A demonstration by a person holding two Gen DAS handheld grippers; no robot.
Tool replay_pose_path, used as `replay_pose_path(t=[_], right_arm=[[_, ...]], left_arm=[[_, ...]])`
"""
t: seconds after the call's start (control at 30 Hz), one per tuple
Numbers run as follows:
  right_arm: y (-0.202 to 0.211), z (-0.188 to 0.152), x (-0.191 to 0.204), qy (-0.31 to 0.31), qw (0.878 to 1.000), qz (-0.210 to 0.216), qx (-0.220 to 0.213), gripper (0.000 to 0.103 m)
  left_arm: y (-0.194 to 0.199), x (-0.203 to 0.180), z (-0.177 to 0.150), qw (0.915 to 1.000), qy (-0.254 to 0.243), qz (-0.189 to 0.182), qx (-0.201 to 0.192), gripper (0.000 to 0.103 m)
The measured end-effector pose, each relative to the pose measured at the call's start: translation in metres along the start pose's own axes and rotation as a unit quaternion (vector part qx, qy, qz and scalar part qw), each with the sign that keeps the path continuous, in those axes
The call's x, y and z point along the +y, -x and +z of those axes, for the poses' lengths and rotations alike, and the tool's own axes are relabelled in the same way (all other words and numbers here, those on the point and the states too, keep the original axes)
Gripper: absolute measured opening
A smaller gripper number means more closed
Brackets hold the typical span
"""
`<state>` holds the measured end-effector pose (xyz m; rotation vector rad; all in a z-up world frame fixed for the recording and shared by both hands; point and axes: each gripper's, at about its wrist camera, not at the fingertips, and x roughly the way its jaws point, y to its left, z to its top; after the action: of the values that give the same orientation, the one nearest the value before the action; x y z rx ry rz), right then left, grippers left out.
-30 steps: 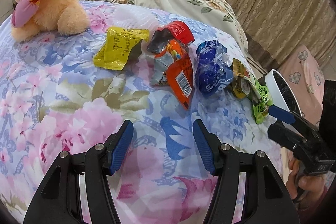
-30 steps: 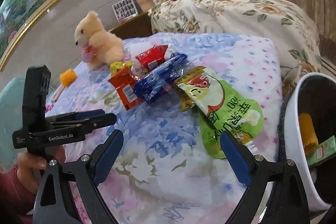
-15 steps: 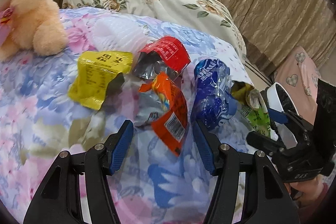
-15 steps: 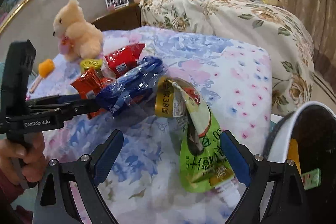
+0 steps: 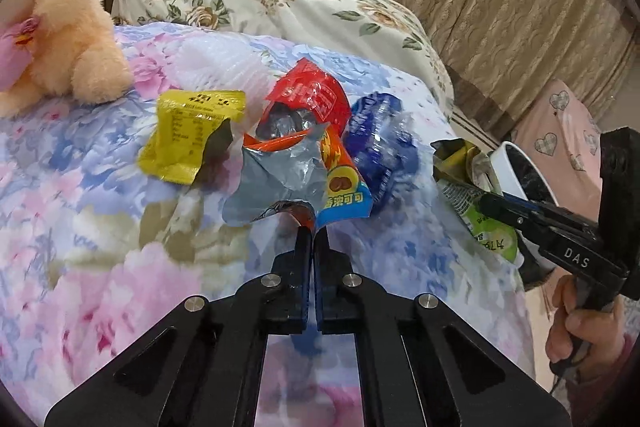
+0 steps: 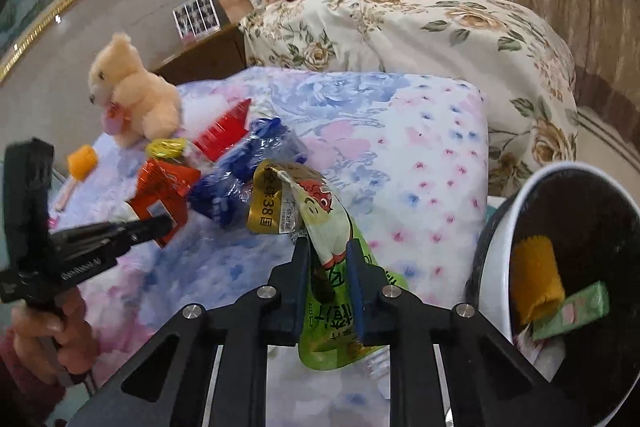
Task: Collect trash
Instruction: 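Grasp the orange-and-silver snack wrapper with left tool while right tool grasps green pouch, then carry the snack wrapper and green pouch over the black bin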
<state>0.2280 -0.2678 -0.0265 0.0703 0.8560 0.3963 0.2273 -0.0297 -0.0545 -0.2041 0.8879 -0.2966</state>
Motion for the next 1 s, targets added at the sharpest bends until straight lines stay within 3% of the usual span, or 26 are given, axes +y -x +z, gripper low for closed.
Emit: replay_pose_path(t=[0.3, 0.53, 1.0], right_arm=[[0.037, -0.027, -0.002, -0.082, 0.995, 0.052, -0.032, 0.017], [0.062, -0.045, -0.013, -0.116, 0.991, 0.050, -0.053, 0.017], [0.105, -0.061, -0.052, -0.159, 0.983, 0.028, -0.088, 0.017]], left_arm=[[0.027, -0.024, -0.023, 0.9995, -0.016, -0.026, -0.004, 0.001], [0.028, -0.064, -0.028, 0.9968, -0.050, -0.062, 0.005, 0.001], [0.025, -0.132, -0.028, 0.9892, -0.111, -0.096, 0.011, 0.001]])
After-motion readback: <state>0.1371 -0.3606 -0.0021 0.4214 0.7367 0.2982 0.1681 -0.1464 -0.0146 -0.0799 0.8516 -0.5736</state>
